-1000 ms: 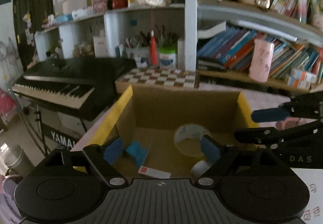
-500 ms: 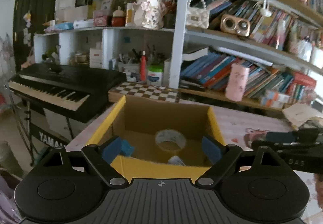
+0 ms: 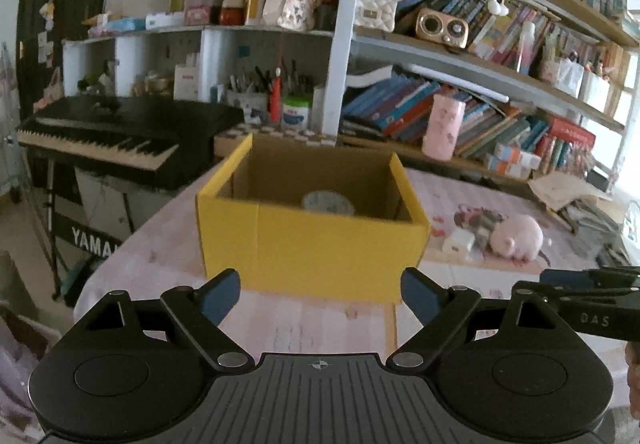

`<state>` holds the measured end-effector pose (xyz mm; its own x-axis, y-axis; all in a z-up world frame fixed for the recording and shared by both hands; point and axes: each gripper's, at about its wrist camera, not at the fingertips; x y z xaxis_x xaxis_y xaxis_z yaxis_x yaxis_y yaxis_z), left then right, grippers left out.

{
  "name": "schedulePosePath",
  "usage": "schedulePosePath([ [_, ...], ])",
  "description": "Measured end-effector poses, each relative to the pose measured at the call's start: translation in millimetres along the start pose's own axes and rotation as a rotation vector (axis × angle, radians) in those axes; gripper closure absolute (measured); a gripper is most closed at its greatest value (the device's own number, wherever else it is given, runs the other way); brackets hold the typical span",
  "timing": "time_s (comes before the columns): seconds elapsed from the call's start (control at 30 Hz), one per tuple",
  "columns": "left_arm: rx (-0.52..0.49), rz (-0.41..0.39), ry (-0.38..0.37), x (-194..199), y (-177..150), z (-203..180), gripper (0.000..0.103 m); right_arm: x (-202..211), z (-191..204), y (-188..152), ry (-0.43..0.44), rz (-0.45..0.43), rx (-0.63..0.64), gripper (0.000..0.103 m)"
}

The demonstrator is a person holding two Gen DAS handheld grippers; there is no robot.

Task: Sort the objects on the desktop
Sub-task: 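Lift both open tools out of the box and back toward the table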

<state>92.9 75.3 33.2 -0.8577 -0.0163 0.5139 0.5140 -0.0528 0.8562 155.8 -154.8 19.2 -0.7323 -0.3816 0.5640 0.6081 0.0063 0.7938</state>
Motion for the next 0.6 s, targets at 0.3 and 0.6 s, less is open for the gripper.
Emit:
schedulePosePath([
  [0.3,-0.057,0.036,-0.092,23,-27,-14,0.013,41,0,-55,-0.088,0.032,-0.084,0.061],
  [0.6,-0.091,0.062,-0.187,29,-45,-40,0.013,73,-5,-90,-0.157,0.042,-0.134,0.061],
])
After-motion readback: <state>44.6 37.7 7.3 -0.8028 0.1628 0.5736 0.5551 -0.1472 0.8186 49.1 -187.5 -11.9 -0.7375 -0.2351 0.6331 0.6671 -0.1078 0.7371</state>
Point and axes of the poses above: each gripper's, at about its wrist camera, not at the fingertips, and x roughly against the way its jaws point, z to its left, y to its top, and after that the axes turned 12 degrees about -x, right-handed
